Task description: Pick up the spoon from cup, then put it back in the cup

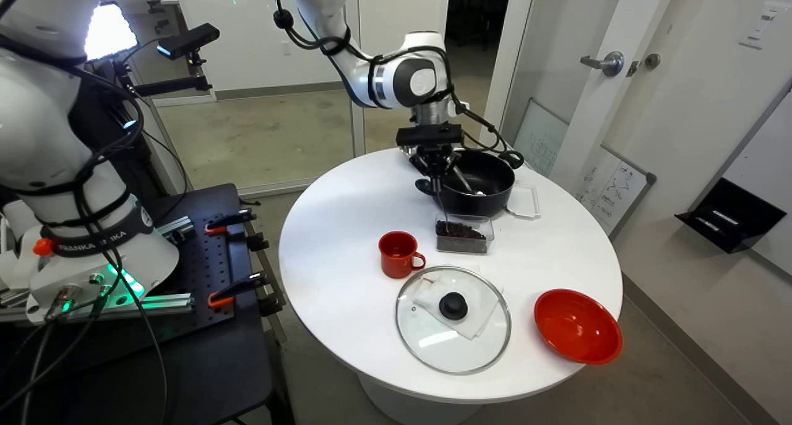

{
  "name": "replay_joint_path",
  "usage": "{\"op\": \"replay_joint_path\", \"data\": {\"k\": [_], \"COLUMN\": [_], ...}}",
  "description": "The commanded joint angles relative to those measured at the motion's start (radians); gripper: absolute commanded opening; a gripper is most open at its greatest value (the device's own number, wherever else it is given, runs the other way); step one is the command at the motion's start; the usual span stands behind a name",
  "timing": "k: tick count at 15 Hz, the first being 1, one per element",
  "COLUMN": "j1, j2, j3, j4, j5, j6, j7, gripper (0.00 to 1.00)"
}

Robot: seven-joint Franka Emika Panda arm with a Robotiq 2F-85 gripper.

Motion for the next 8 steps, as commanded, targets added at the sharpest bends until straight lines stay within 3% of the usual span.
{"op": "replay_joint_path", "data": {"k": [1,8], "j1": [0.037,0.047], "j2": [0.054,0.084], "j3": [-0.054,-0.082], "j4": [0.039,0.058], "j5": [-0.083,-0.151], "j6": [0.035,0.059], "j7": [0.029,0.049], "gripper": [0.01,0.01]}}
